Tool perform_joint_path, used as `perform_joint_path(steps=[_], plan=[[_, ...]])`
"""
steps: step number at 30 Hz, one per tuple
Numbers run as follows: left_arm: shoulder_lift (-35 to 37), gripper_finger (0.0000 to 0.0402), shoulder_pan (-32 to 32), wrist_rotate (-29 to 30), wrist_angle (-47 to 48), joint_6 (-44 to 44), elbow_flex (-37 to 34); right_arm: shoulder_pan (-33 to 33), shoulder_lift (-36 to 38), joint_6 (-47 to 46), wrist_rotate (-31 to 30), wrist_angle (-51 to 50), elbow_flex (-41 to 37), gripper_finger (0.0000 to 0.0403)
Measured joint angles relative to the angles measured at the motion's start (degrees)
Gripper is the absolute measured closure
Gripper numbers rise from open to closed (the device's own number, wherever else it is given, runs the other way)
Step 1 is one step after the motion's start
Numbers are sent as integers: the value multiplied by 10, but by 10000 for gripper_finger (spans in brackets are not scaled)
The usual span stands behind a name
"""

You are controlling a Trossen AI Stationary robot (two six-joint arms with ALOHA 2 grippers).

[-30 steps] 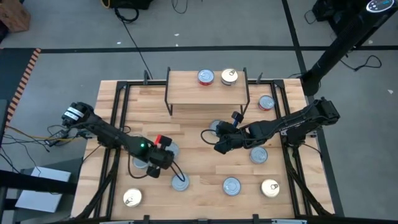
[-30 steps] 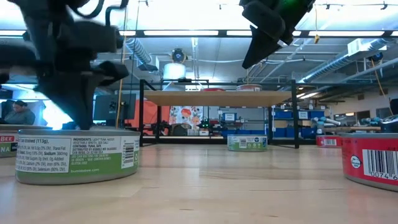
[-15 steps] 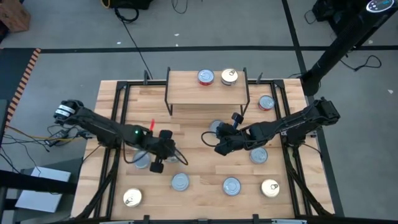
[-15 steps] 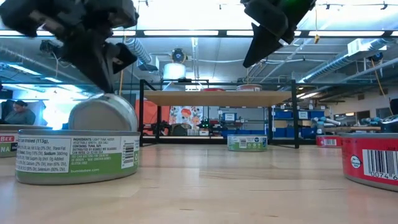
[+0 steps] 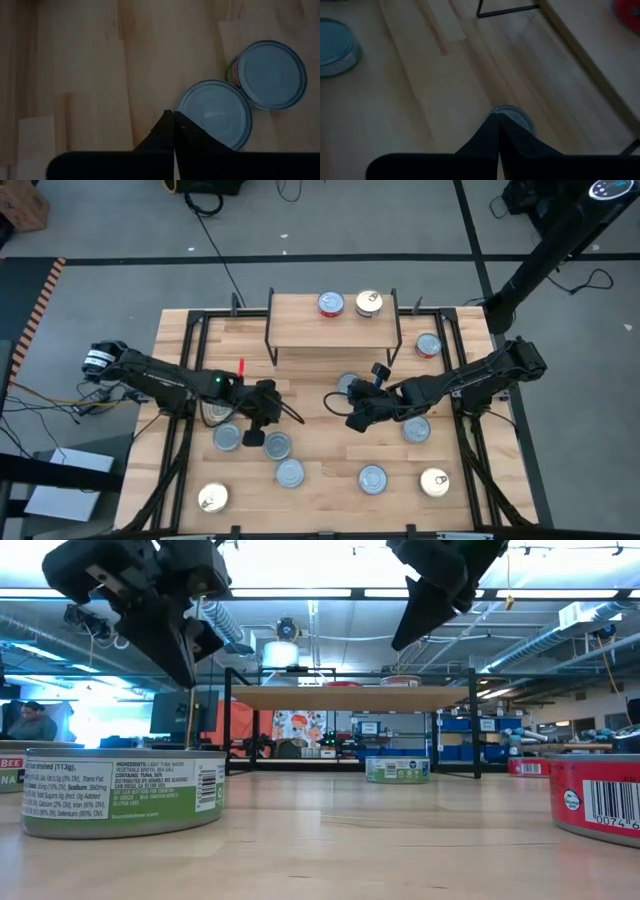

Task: Stack canned seafood by type on shelf
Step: Put the green and white tuna can on the shelf

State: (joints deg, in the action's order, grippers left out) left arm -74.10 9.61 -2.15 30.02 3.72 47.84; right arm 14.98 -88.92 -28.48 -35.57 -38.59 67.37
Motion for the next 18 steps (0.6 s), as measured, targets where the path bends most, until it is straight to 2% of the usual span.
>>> perform_joint_path(steps=[3,7,10,18], plan=[[12,401,3,-8,-25,20,-31,0,0,3,24,6,0,387],[32,401,19,-40,-125,29,-93,1,0,7,25,25,0,388],[31,401,33,-44,-156,30,-120,2,0,23,25,49,0,394],[-28,401,56,-46,-201,13,-128,3,0,34,28,74,0,392]])
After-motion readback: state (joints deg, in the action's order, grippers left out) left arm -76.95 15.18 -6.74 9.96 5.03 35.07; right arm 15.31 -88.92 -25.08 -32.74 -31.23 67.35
